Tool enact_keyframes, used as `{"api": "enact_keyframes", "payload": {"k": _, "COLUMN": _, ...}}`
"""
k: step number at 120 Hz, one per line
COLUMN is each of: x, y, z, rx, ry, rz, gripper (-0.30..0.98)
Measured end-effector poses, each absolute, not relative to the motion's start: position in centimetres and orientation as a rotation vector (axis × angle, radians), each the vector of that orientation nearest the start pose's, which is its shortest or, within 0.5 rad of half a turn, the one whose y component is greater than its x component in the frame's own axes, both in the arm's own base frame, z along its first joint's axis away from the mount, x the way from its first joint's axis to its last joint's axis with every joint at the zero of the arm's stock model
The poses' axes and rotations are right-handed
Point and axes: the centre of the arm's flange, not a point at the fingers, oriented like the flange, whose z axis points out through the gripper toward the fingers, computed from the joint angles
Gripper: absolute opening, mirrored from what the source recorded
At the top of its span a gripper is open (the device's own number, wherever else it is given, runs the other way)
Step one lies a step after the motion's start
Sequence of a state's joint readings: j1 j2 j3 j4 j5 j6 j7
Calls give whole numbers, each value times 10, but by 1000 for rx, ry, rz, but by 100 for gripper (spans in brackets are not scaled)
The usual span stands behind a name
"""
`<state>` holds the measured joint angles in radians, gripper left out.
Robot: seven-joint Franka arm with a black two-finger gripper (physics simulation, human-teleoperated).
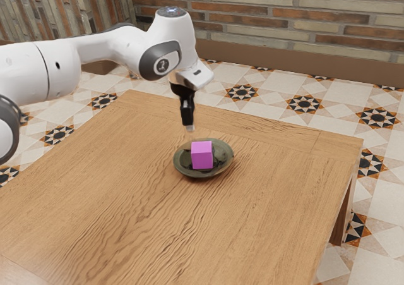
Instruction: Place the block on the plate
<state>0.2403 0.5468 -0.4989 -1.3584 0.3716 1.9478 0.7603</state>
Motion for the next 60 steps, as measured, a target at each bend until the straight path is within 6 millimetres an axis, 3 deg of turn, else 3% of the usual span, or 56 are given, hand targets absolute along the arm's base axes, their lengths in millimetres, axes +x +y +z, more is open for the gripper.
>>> {"api": "enact_keyframes", "payload": {"k": 27, "x": 686, "y": -70, "z": 510, "rx": -2646, "ry": 1381, "rz": -122, "gripper": 68}}
{"api": "enact_keyframes", "payload": {"k": 60, "x": 647, "y": -4, "z": 573, "rx": -2806, "ry": 1001, "rz": -85, "gripper": 69}}
